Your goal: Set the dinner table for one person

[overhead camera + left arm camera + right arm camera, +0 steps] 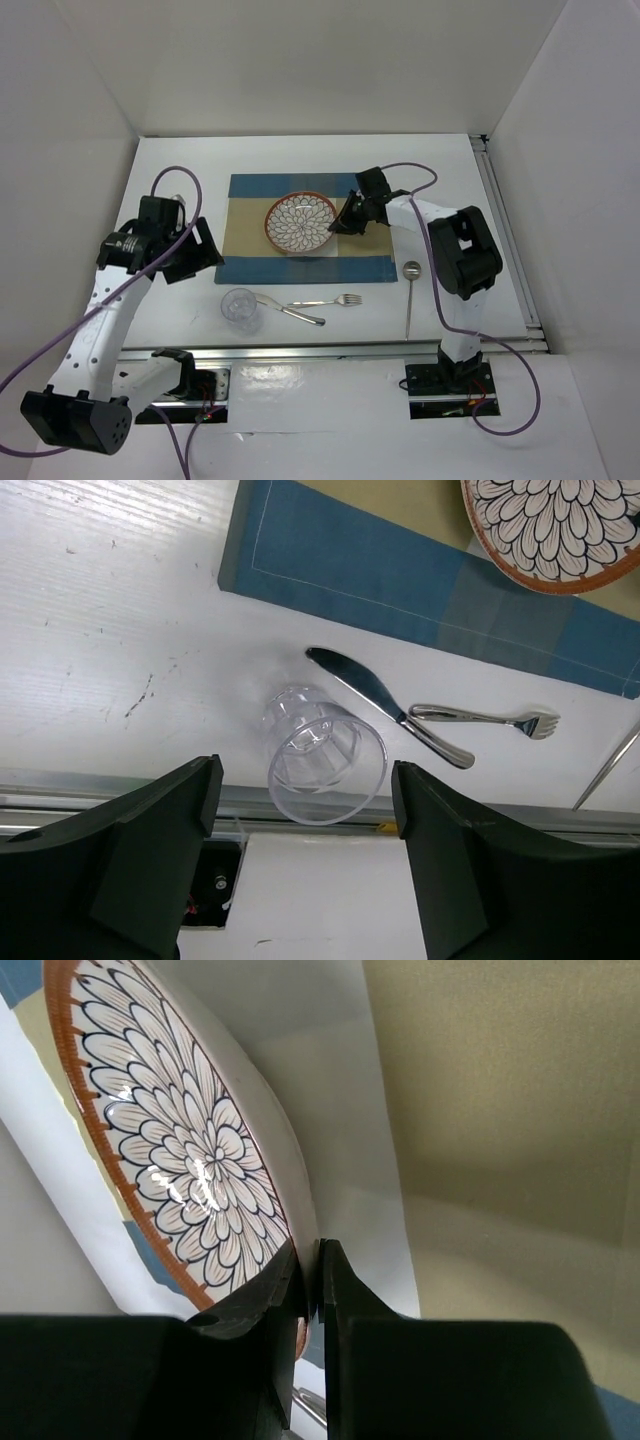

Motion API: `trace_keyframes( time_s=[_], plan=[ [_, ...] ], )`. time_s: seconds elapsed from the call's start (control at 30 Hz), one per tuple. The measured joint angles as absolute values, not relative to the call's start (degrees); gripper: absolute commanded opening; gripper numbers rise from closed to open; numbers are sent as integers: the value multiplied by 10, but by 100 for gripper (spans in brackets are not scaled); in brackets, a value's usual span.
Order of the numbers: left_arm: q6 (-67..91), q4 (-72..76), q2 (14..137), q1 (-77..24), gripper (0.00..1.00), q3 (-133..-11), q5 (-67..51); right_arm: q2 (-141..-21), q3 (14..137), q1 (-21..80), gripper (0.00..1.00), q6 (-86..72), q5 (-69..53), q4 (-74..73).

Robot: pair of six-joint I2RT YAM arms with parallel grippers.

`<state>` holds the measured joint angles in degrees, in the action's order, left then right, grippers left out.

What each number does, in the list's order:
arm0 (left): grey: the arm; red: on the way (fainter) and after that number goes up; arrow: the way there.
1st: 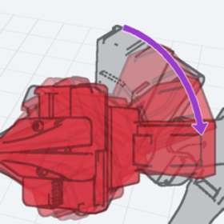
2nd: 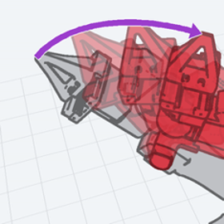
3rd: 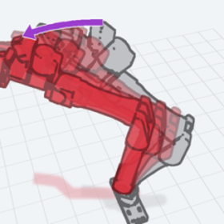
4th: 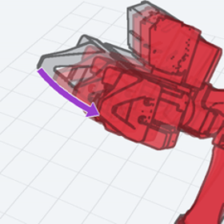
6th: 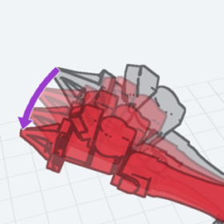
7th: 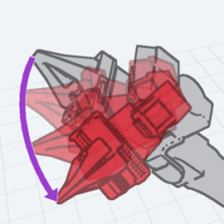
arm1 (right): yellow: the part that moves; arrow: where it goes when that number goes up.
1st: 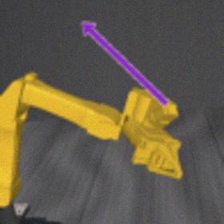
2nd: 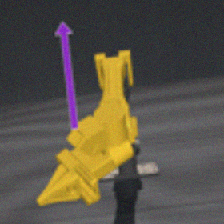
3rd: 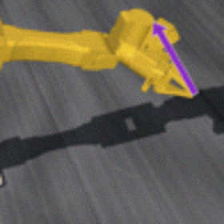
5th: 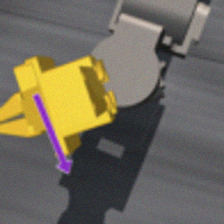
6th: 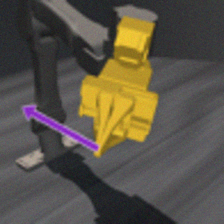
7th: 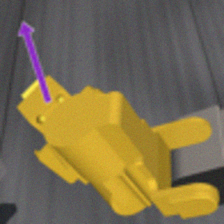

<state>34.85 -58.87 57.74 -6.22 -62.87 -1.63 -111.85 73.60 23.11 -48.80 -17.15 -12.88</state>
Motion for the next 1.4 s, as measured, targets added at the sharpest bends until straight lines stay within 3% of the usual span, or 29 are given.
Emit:
trace_keyframes(
  time_s=[0.03,0.17,0.27,0.4,0.6,0.93,1.23,1.4],
  plan=[
    [348,-590,576,-62,88,-628,-16,-1120,736,231,31,-488,-171,-130],
    [346,-604,580,-62,92,-647,-3,-1124,762,235,86,-481,-163,-146],
    [337,-607,589,-63,96,-690,27,-1124,800,241,100,-464,-142,-162],
    [318,-608,619,-63,100,-782,82,-1118,847,269,100,-424,-64,-211],
    [316,-606,707,-62,100,-868,103,-1059,863,387,99,-373,25,-264],
    [324,-620,763,-36,99,-909,69,-1017,819,562,94,-346,-14,-268],
    [331,-626,757,-12,97,-916,63,-1057,829,627,83,-321,-36,-266],
    [331,-627,746,-5,95,-916,61,-1098,832,641,70,-312,-46,-262]
  ],
)
